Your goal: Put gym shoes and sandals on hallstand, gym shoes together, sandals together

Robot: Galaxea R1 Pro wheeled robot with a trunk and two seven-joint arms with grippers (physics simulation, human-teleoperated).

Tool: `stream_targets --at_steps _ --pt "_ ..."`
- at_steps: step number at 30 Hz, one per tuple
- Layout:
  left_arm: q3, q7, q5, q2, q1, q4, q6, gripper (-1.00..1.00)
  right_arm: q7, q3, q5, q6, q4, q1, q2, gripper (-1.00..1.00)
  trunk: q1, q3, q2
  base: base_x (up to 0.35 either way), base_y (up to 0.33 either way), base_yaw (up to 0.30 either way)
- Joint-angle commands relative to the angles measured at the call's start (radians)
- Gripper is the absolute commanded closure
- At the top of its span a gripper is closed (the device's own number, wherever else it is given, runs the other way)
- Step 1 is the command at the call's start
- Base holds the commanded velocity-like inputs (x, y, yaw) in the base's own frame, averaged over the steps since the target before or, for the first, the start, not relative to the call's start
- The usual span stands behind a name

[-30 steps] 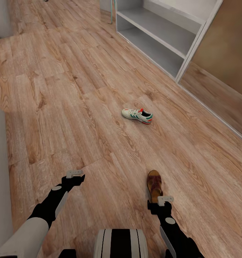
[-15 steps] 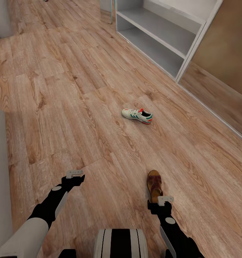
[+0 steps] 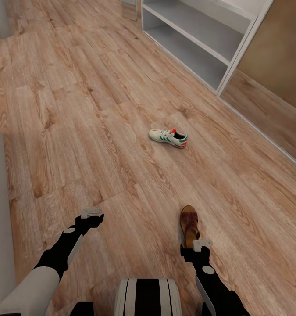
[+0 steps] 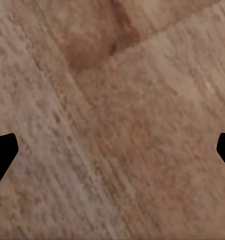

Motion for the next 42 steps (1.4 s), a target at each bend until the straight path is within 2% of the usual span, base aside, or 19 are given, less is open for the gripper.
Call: stream_targets --at_steps 1,19,27,42 --pt "0.004 -0.007 0.0 -0.001 0.0 -0.002 0.007 -1.0 -0.007 0.004 -0.001 0.004 -0.001 0.0 -0.001 -1.0 0.0 -0.001 0.0 0.0 0.0 0.0" --pt "0.004 -0.008 0.001 -0.001 0.0 -0.002 0.007 -1.0 -0.007 0.004 -0.001 0.005 0.001 0.0 -0.001 -1.0 0.0 -0.001 0.0 0.0 0.0 0.0" --pt "0.004 -0.008 0.001 -0.001 0.001 -0.002 0.008 -1.0 -0.007 0.005 -0.001 0.004 0.002 0.0 -0.001 -1.0 0.003 -0.031 -0.002 0.0 0.0 0.0" --pt "0.004 -0.008 0.001 0.001 0.001 -0.002 0.008 -1.0 -0.007 0.006 -0.001 0.004 0.001 0.0 -0.001 -1.0 0.003 -0.031 -0.002 0.0 0.0 0.0"
